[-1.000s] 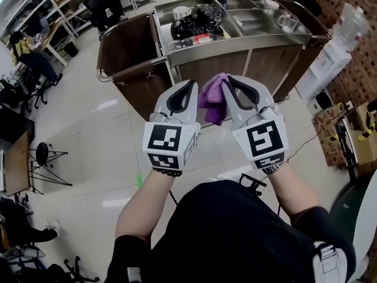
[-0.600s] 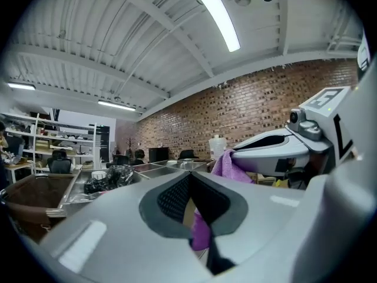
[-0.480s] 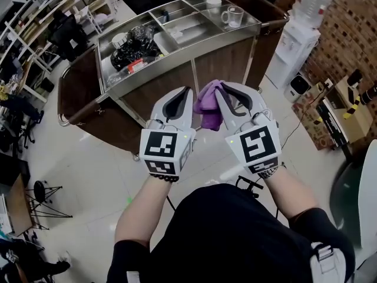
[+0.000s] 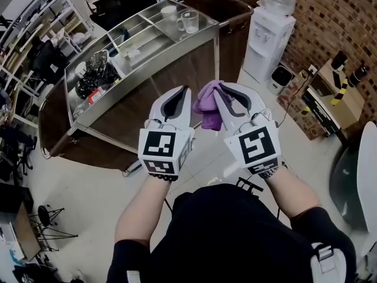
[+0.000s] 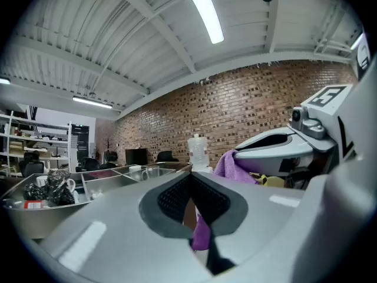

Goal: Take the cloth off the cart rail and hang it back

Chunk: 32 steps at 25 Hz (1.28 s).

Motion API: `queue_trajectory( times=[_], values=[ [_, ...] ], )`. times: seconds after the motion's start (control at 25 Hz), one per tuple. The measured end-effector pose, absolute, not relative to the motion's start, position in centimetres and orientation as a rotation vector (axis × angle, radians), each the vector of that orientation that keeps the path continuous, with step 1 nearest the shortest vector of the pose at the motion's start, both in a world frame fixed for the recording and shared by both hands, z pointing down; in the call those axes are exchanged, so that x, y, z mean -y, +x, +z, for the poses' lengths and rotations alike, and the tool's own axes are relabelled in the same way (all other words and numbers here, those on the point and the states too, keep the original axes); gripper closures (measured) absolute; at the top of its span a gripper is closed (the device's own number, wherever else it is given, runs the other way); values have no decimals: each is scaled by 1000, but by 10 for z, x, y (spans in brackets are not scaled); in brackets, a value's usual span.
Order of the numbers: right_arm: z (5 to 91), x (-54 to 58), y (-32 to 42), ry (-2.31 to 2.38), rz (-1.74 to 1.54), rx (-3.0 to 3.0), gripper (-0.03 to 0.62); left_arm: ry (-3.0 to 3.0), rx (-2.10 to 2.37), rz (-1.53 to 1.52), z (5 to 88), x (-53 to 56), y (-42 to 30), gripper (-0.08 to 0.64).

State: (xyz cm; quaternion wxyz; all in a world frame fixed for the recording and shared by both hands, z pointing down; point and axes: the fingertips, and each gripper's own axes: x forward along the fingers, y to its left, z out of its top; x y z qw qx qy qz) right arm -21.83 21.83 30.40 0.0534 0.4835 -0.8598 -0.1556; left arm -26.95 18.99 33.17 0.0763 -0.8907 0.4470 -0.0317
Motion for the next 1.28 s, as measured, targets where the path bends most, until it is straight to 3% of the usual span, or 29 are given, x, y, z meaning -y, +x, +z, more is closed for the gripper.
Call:
queue_trajectory(
  times=[0.72,1.28],
  values=[
    [319,-148,-74,1739,-353,2477,565,-2822,-1039,-61,351,-111,-122,561],
    [291,2,15,1859,-300,2396,565,-2889,-916,-26,320,34,-40,562]
  ],
)
